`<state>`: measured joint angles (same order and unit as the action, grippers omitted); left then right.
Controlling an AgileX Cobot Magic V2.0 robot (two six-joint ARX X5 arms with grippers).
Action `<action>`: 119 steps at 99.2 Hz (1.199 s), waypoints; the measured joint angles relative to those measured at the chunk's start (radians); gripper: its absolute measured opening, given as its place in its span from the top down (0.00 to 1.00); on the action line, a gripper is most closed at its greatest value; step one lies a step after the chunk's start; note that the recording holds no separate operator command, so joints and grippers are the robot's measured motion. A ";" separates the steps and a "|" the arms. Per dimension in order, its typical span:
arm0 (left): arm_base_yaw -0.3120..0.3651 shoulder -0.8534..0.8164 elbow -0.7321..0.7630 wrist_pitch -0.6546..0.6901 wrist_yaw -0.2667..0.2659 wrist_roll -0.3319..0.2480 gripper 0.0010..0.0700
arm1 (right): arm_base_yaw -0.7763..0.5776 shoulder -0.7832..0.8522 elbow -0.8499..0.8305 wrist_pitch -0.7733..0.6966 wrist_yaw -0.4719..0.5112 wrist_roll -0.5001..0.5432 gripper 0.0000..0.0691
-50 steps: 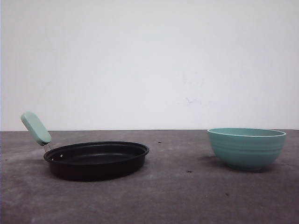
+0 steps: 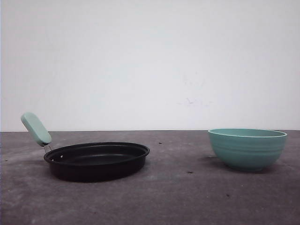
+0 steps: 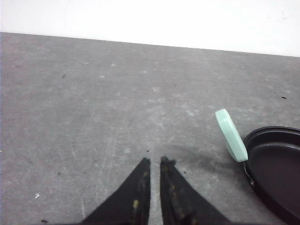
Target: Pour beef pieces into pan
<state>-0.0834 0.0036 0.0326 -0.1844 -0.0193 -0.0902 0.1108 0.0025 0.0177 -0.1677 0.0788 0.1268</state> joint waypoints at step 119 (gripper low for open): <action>0.000 0.000 0.000 0.000 0.000 0.000 1.00 | 0.000 0.016 0.000 0.000 0.000 -0.052 0.99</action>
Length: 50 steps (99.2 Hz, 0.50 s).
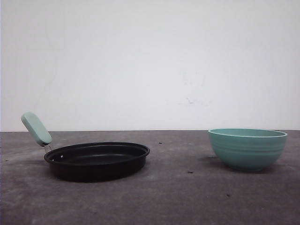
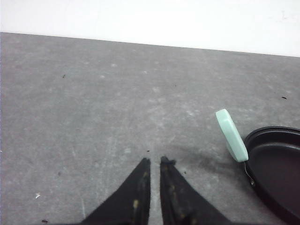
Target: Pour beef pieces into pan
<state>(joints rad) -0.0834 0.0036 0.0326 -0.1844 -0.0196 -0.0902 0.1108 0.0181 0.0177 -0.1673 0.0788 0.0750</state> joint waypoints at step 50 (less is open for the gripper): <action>0.000 0.000 0.007 -0.006 0.089 -0.410 1.00 | 0.000 0.000 0.029 0.236 -0.145 0.273 0.99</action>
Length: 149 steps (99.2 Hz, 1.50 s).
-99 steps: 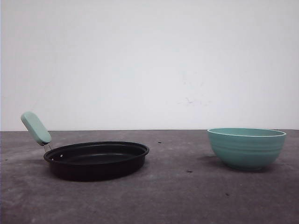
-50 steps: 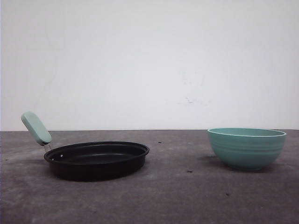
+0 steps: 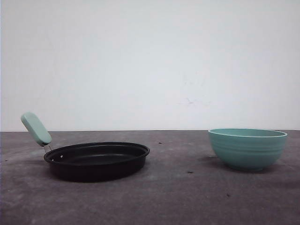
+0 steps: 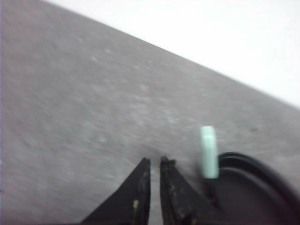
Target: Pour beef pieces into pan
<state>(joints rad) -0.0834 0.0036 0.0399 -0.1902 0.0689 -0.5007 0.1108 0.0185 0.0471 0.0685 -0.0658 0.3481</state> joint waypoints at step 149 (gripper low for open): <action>-0.073 0.849 0.985 -0.370 0.222 0.114 0.16 | 0.000 0.669 1.111 -0.705 -0.222 -0.124 0.01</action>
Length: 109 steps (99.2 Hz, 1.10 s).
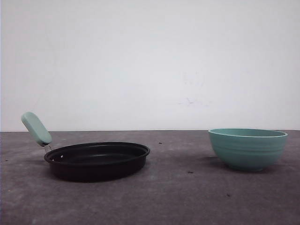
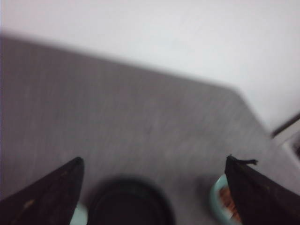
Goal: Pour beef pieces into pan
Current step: 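Reach the left gripper down and grasp the pan's mint-green handle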
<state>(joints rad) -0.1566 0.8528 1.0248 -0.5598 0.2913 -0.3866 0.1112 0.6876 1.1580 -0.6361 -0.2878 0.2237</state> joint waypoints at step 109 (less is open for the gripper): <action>0.001 0.733 -0.441 0.930 0.113 -0.446 0.76 | 0.000 -0.022 0.001 -0.186 0.005 -0.003 0.01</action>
<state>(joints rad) -0.1555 1.5860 0.5842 0.3706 0.4042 -0.8330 0.1112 0.6655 1.1587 -0.8219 -0.2832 0.2207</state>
